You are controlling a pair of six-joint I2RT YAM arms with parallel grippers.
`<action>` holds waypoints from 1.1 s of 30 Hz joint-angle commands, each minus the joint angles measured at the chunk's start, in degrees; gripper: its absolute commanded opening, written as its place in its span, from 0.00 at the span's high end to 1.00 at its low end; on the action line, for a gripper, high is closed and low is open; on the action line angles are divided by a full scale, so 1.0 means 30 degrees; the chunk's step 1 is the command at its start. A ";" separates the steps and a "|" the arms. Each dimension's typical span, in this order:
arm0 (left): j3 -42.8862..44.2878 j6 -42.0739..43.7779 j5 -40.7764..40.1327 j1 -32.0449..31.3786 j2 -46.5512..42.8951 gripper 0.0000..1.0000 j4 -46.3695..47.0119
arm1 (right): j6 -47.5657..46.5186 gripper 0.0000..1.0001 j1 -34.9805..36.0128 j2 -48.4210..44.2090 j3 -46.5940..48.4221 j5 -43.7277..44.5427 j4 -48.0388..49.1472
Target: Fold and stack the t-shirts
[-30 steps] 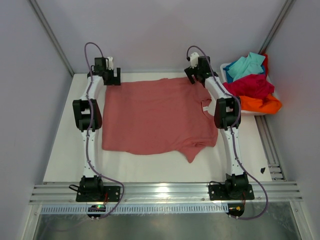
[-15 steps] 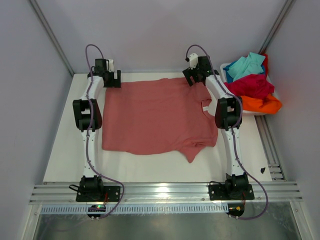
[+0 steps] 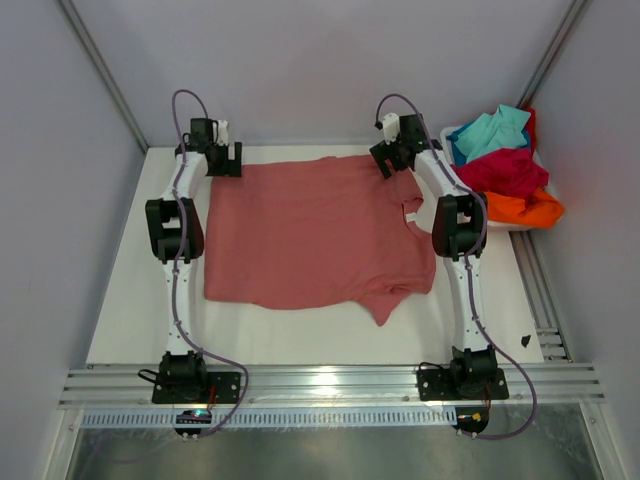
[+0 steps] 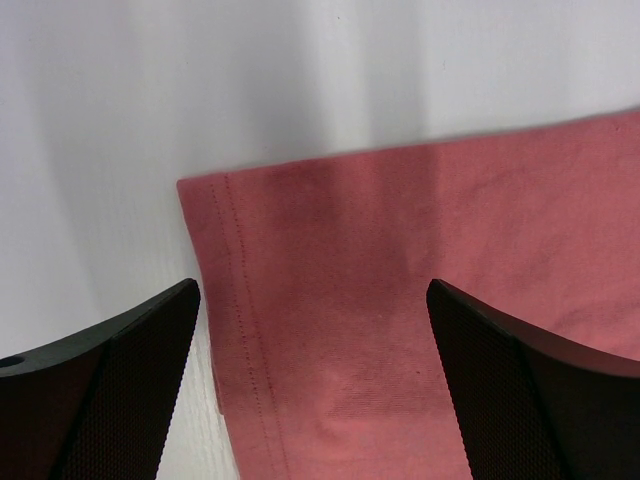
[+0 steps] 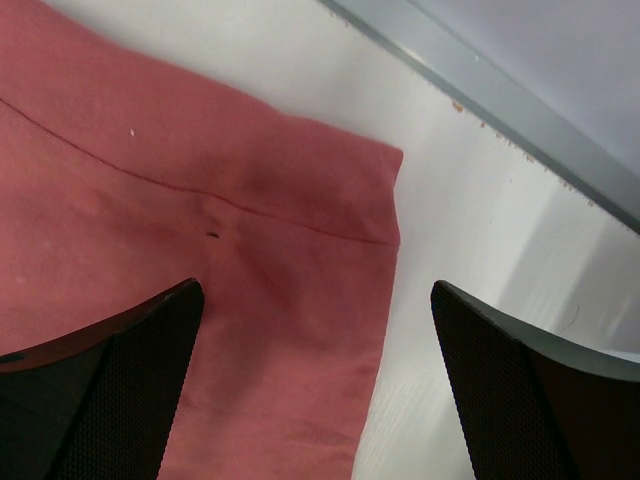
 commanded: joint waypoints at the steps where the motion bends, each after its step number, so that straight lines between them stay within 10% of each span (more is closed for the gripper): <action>1: -0.0009 0.0386 0.0330 -0.0046 -0.1428 0.03 -0.0220 | -0.0196 0.01 -0.0471 -0.0695 0.0042 -0.0592 -0.1432; 15: -0.0536 0.0474 0.0593 -0.0046 -0.1926 0.05 -0.0250 | -0.0723 0.01 -0.1058 -0.1164 0.0071 -0.2672 -0.3660; 18: -0.0536 0.0561 0.0622 -0.0046 -0.1955 0.10 -0.0454 | -0.0870 0.21 -0.1058 -0.1105 0.0070 -0.3753 -0.4567; 21: -0.0565 0.0795 0.0652 -0.0046 -0.1955 0.19 -0.0689 | -0.1134 0.46 -0.1058 -0.1047 0.0071 -0.4488 -0.5155; 27: -0.0536 0.0650 0.1177 -0.0046 -0.1809 0.69 -0.0602 | -0.0988 0.86 -0.1058 -0.0929 0.0041 -0.4578 -0.5450; 31: -0.0478 0.0561 0.1355 -0.0046 -0.1691 1.00 -0.0601 | -0.0900 0.94 -0.1058 -0.1046 -0.0134 -0.4461 -0.5392; 33: -0.0478 0.0649 0.1181 -0.0017 -0.1662 1.00 -0.0514 | -0.0871 0.94 -0.1058 -0.1105 -0.0164 -0.4257 -0.5072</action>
